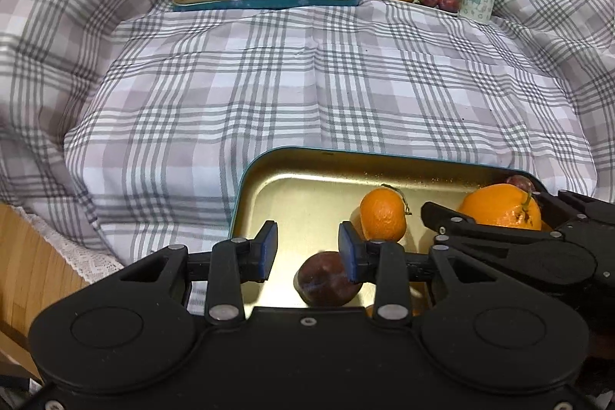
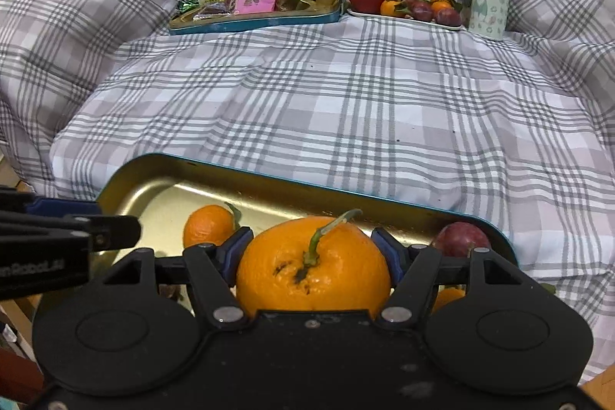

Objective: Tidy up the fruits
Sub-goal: 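Carry the mandarin and large orange over the gold tray, then lower mandarin and large orange into the tray and open both tools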

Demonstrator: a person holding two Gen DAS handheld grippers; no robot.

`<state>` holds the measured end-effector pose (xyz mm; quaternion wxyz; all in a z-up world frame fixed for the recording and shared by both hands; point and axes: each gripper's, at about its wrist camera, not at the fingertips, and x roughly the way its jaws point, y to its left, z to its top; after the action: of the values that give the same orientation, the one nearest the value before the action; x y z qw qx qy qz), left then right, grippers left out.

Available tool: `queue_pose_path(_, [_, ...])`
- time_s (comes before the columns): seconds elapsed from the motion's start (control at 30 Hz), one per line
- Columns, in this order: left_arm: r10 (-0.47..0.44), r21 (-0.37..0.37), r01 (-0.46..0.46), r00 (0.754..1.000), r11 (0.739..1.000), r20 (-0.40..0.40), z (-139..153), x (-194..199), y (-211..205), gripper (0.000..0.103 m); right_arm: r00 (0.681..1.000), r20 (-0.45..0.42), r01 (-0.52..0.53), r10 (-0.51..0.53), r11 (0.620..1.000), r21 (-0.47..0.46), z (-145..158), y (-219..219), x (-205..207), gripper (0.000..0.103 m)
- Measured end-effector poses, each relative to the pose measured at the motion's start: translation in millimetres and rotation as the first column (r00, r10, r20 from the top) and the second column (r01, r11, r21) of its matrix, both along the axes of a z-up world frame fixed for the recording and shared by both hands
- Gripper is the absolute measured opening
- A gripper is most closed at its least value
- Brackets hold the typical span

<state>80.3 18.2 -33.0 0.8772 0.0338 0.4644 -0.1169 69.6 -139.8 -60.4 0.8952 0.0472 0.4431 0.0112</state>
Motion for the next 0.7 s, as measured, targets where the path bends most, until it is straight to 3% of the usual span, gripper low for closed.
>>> queue_pose_path(0.33, [0.018, -0.005, -0.018, 0.999, 1.0, 0.036, 8.4, -15.0, -1.7, 0.044, 0.998, 0.062, 0.007, -0.005, 0.999, -0.035, 11.5, -4.7, -19.8, 0.069])
queue_pose_path(0.7, [0.01, 0.027, -0.012, 0.997, 1.0, 0.081, 16.5, -37.4, -12.7, 0.044, 0.997, 0.071, 0.005, -0.006, 1.0, 0.016, 24.3, -10.4, -51.1, 0.068])
